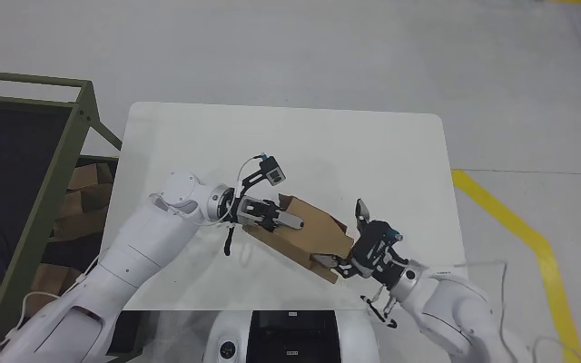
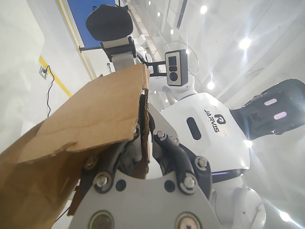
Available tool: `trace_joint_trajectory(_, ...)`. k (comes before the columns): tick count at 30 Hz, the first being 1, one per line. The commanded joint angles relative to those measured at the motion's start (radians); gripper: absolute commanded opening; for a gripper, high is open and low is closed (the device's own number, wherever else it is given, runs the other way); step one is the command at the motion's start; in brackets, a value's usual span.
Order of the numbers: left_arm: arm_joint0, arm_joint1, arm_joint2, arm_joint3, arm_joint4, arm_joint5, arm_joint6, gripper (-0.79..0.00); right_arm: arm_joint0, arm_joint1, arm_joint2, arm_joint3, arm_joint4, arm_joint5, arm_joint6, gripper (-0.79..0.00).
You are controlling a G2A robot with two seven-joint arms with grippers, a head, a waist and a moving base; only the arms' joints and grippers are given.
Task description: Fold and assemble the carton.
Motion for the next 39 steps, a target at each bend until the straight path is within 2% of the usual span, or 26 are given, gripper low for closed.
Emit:
trace_joint_trajectory(1,0.003,-0.001,-0.005,-0.002,0.002,0.0,-0.002,-0.785,-0.01,0.004,0.026,0.001,0.029,-0.04,0.01,0.0)
trace_joint_trajectory(10,0.014,-0.006,-0.022,-0.007,0.013,0.007,-0.005,-0.785,-0.038,0.017,0.106,0.001,0.111,-0.216,0.043,0.0)
trace_joint_trajectory(24,0.021,-0.016,-0.039,-0.003,0.023,0.017,-0.015,-0.785,-0.01,0.018,0.081,-0.01,0.09,-0.302,0.112,0.0)
trace_joint_trajectory(31,0.022,-0.022,-0.043,-0.003,0.032,0.025,-0.018,-0.785,-0.003,0.015,0.058,-0.02,0.04,-0.301,0.091,0.0)
trace_joint_trajectory(39,0.022,-0.028,-0.049,-0.002,0.04,0.031,-0.017,-0.785,0.0,0.017,0.048,-0.021,0.011,-0.354,0.083,-0.006)
